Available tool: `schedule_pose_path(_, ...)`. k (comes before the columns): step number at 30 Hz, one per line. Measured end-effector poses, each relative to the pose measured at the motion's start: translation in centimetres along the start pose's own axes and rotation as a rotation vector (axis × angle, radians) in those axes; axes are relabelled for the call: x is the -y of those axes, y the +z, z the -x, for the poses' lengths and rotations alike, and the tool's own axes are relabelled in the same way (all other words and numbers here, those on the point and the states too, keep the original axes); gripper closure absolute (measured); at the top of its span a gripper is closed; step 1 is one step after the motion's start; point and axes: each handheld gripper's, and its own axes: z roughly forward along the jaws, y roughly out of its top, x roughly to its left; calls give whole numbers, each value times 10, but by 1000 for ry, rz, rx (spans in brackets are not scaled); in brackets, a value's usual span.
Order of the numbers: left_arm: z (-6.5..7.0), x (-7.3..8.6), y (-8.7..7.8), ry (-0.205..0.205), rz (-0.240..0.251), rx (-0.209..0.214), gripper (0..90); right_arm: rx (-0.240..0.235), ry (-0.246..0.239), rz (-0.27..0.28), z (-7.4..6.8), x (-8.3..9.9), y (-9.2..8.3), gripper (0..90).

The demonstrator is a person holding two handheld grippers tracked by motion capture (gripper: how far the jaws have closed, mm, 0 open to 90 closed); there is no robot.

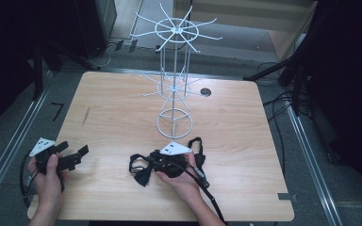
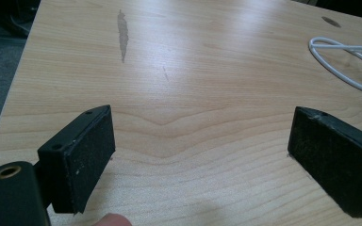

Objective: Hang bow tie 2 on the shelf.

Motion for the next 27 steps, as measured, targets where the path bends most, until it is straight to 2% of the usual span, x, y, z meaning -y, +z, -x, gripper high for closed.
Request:
schedule_pose_path(4,0,0,0,0,0,0,84,-24,2,7,-3,0,0,571)
schedule_pose_path(9,0,0,0,-1,0,0,84,-48,-5,50,-6,-2,-4,558)
schedule_pose_path(12,0,0,0,-1,1,1,84,-46,-14,20,-9,1,1,561)
schedule_pose_path(14,0,0,0,-1,1,1,84,-28,-14,-15,-9,3,5,588)
schedule_pose_path(20,0,0,0,-1,0,1,85,-36,-31,-47,-10,4,5,741)
schedule_pose_path(27,0,0,0,-3,-2,2,84,-29,-53,-106,-10,6,4,865)
